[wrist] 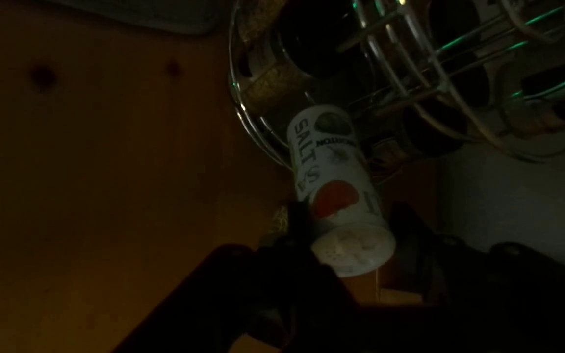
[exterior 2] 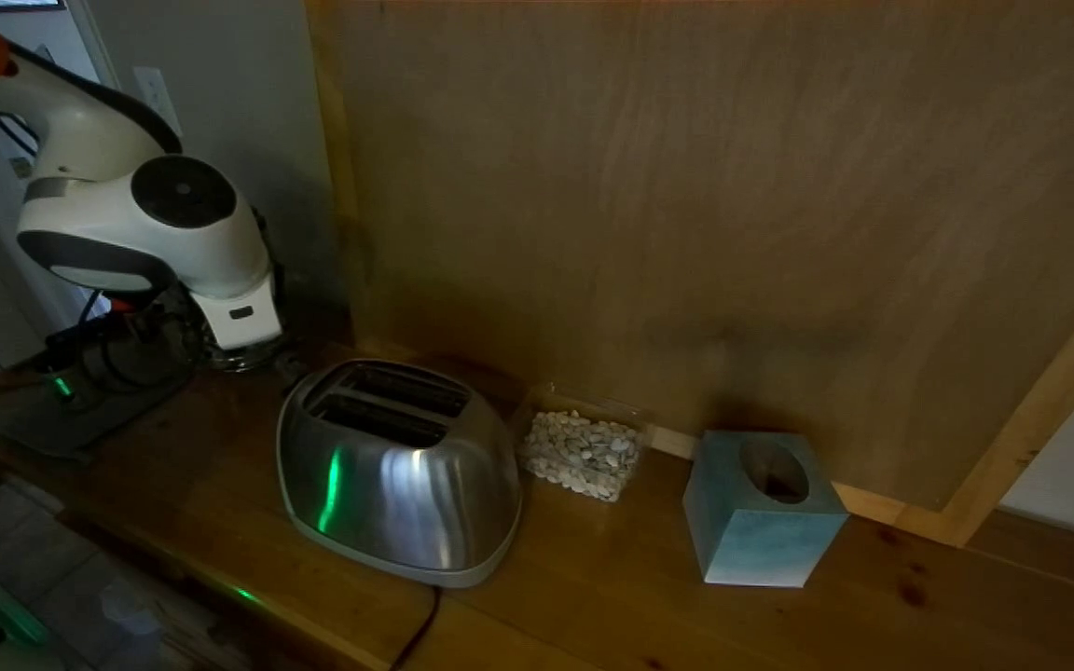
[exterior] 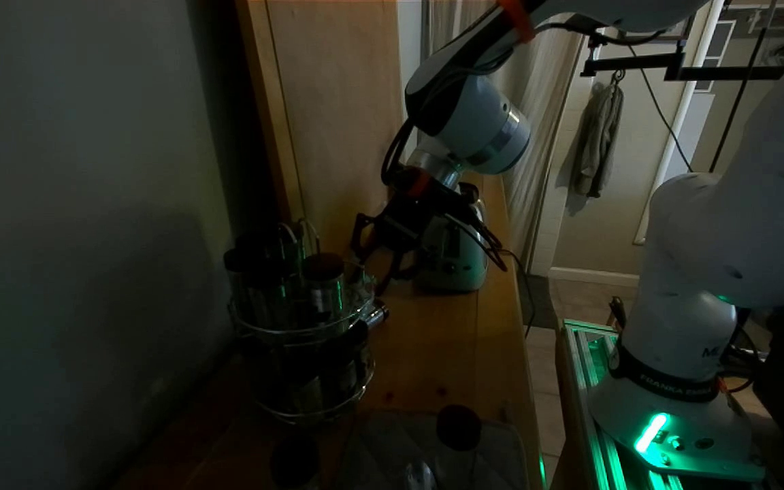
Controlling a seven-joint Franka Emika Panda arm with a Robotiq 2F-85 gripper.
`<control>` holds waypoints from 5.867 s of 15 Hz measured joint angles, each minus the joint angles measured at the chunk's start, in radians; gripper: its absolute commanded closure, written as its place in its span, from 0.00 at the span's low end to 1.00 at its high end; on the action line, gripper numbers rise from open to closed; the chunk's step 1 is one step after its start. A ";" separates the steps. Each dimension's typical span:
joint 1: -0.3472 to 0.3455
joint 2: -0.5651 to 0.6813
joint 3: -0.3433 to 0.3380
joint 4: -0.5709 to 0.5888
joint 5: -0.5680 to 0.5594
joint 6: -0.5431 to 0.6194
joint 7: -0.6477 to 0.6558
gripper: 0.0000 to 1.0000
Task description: Take the bottle from the top shelf to the bottom shelf of the spice rack
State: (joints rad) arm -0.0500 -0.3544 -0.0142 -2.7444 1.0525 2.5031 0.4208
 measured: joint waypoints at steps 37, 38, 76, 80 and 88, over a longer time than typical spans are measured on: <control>-0.010 0.145 0.028 0.010 -0.027 0.075 0.199 1.00; -0.009 0.145 0.027 0.016 -0.023 0.061 0.199 1.00; -0.019 0.123 -0.033 0.073 0.187 -0.209 0.076 1.00; -0.019 0.121 -0.023 0.073 0.165 -0.235 0.076 1.00; -0.017 0.109 -0.014 0.073 0.160 -0.263 0.056 1.00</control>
State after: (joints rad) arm -0.0674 -0.2451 -0.0278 -2.6714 1.2129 2.2403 0.4767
